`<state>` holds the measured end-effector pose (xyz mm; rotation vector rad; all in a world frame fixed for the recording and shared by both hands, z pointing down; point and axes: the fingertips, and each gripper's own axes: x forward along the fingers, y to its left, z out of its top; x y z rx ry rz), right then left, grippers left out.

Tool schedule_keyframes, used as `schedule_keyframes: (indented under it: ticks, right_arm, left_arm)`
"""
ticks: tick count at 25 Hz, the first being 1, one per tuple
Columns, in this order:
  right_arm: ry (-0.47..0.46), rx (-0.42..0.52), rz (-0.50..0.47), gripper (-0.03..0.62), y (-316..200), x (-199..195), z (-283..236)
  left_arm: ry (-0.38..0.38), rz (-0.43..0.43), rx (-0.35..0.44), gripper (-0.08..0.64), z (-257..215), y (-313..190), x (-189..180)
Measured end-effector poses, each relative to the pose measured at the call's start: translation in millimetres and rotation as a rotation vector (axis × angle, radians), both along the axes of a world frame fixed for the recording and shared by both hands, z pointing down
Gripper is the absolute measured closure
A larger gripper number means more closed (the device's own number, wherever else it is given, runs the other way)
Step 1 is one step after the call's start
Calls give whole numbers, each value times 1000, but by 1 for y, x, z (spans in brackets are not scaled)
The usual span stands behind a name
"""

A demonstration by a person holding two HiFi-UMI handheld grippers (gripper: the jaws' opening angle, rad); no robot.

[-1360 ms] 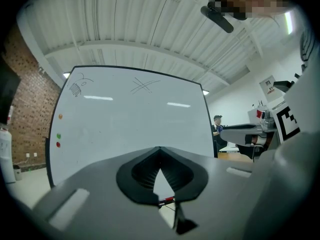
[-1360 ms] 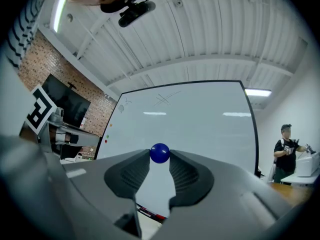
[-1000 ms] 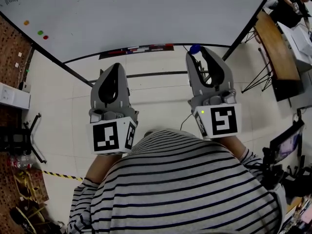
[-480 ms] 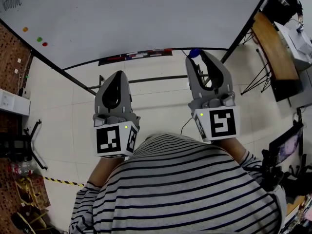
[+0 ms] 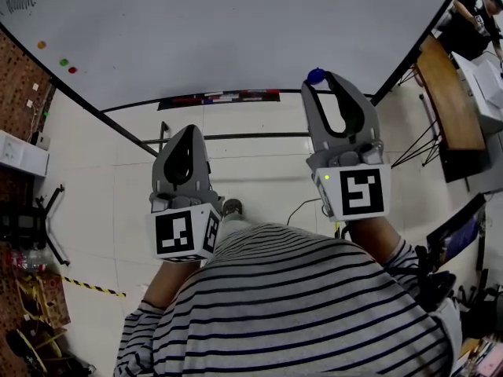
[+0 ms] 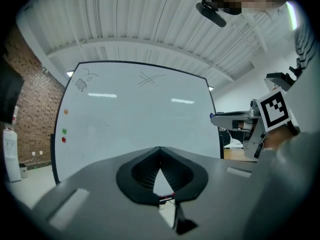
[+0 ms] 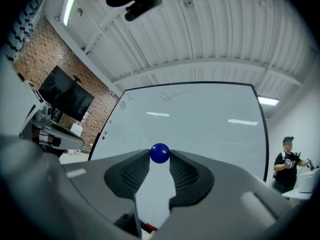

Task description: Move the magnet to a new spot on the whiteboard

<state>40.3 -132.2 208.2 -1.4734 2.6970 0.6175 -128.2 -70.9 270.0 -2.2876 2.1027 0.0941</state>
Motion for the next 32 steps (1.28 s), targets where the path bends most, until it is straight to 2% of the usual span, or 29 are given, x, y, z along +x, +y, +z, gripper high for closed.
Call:
schedule_keyframes:
  ticks: [6,10,15,18,22,26,32]
  right_arm:
    - [2,49,24,468,-51,-33,-15]
    - [17,77,57,468,-107,-70,-27]
    - [63,88,168,468,-176,-104,-36]
    - [76,90,185,468,-205,-126,-41]
    - [63,100,205,468,-225,-140,-44]
    - [77,138,255,468,-229,-140,-38]
    - [87,125,250,468,-227,-139,-34]
  left_arm:
    - [18,22,18,545,1,-42,-33]
    - [34,73,30,545,-7,-92,-63]
    - [32,167,33,545,-15,-156,-95]
    - [37,152,42,545,-19,-178,-122]
    - [57,158,27,545,-14,-199,-139]
    - [57,178,15,545,-9,-211,-140]
    - [61,187,9,545,-7,-205,-131]
